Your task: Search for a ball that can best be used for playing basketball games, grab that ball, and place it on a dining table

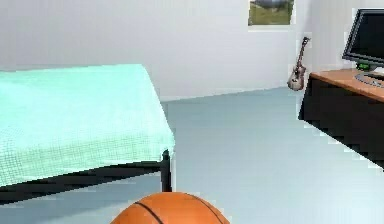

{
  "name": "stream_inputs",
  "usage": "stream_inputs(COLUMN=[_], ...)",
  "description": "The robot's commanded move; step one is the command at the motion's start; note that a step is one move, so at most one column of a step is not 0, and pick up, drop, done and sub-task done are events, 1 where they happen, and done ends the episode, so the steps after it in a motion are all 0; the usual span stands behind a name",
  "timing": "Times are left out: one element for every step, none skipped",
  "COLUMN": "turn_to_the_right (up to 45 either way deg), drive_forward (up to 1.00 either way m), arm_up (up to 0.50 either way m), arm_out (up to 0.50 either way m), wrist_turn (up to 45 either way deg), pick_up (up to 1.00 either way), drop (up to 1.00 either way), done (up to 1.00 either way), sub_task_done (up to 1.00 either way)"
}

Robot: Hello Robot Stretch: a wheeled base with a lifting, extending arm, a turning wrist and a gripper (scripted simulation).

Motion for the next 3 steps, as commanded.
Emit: stream_inputs(turn_to_the_right=[45.0,45.0,45.0], drive_forward=[0.00,0.00,0.00], arm_up=[0.00,0.00,0.00], arm_out=[0.00,0.00,0.00], wrist_turn=[0.0,0.0,0.0], pick_up=[0.00,0.00,0.00], drop=[0.00,0.00,0.00], done=[0.00,0.00,0.00], sub_task_done=[0.00,0.00,0.00])
